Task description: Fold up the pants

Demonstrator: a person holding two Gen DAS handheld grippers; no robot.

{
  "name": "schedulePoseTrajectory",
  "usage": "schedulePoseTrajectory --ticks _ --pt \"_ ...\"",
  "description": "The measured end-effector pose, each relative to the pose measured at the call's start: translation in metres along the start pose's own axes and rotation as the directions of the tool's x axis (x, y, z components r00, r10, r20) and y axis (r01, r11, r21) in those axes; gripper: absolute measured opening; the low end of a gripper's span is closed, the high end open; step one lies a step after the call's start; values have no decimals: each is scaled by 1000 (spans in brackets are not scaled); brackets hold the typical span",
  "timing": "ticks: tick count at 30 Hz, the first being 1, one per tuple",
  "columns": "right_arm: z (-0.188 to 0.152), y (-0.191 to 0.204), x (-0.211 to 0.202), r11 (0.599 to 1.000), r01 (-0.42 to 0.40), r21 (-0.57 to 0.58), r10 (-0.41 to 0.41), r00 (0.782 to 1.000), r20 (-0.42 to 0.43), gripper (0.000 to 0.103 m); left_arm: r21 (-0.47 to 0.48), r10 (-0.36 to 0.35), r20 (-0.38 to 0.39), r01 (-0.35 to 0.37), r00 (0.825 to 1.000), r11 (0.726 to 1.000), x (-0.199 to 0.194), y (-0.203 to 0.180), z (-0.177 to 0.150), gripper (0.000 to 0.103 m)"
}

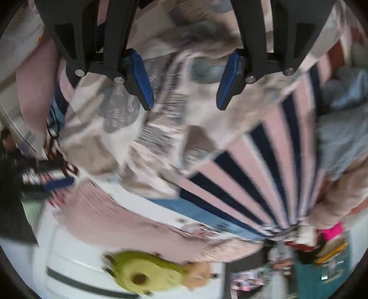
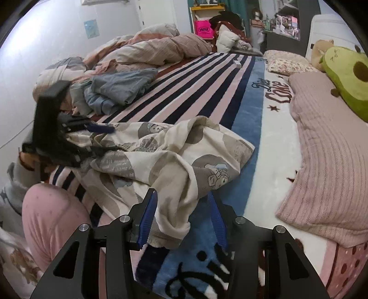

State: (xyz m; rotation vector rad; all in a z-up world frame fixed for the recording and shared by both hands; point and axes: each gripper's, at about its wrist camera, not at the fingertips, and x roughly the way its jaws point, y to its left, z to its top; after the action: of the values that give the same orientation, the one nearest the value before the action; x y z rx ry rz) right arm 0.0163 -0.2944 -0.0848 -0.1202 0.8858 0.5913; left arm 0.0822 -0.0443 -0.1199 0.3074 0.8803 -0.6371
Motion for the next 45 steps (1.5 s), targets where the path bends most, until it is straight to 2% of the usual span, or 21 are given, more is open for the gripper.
schedulePoseTrajectory --ticks 2,3,4,5,7,10,13,16,18,20,21,22,23,25,28,30,32,36,39,45 --pt "-2 -1 1 1000 2 8 -2 1000 -5 40 40 1 -39 1 999 999 13 -7 0 51" --pt "-3 -2 2 1000 1 16 -1 1000 -7 40 50 1 -48 1 999 999 17 -11 -1 43" --pt "-3 -2 3 1000 0 22 1 1000 -10 40 53 -12 -53 15 999 998 20 -12 0 21" --pt "-4 -4 3 1000 0 27 1 1000 -10 40 49 -10 -58 13 998 999 21 -13 -1 13" --pt "-3 -5 3 999 0 38 1 1000 -8 40 8 -1 -28 1 1000 1000 12 -8 -1 10" --pt "-2 -6 2 999 8 44 -8 1000 -3 40 -131 -10 55 17 998 991 -11 15 -6 9" --pt "2 -5 0 999 18 46 -18 1000 3 40 -295 30 108 3 994 956 -35 48 -22 8" --pt "8 -1 4 999 25 36 -24 1000 -3 40 -444 55 104 -3 993 896 -43 83 -45 8" --pt "13 4 12 999 31 14 -30 999 -15 40 -505 66 81 -16 995 863 -41 99 -56 12" --pt "17 7 20 999 33 2 -33 999 -26 40 -521 58 71 -12 996 854 -41 103 -64 24" --pt "20 10 27 1000 22 0 -22 999 -34 40 -511 76 58 -36 995 859 -39 101 -64 40" --pt "22 11 31 1000 12 2 -12 999 -37 40 -496 100 59 -58 993 866 -42 98 -62 49" --pt "23 13 34 1000 5 2 -5 999 -39 41 -484 110 70 -63 992 873 -45 97 -60 50" --pt "25 18 47 1000 -7 -15 6 998 -60 41 -463 84 95 -31 992 886 -50 98 -54 53" --pt "19 24 66 1000 -13 -25 9 993 -122 41 -379 74 97 -32 993 925 -44 89 -39 66" --pt "13 26 74 1000 -18 -24 15 989 -145 42 -303 70 70 -46 995 952 -32 79 -31 67" --pt "8 25 77 1000 -19 -13 16 989 -149 42 -237 36 52 -22 998 971 -20 69 -25 67" --pt "8 18 76 999 -40 32 44 988 -145 42 -204 67 29 -60 997 977 -3 63 -14 68" --pt "8 16 76 998 -45 46 51 988 -147 42 -264 82 68 -61 994 963 -3 72 -7 67" --pt "7 15 76 998 -47 46 54 987 -149 42 -376 199 60 -162 978 912 -2 98 -7 67"
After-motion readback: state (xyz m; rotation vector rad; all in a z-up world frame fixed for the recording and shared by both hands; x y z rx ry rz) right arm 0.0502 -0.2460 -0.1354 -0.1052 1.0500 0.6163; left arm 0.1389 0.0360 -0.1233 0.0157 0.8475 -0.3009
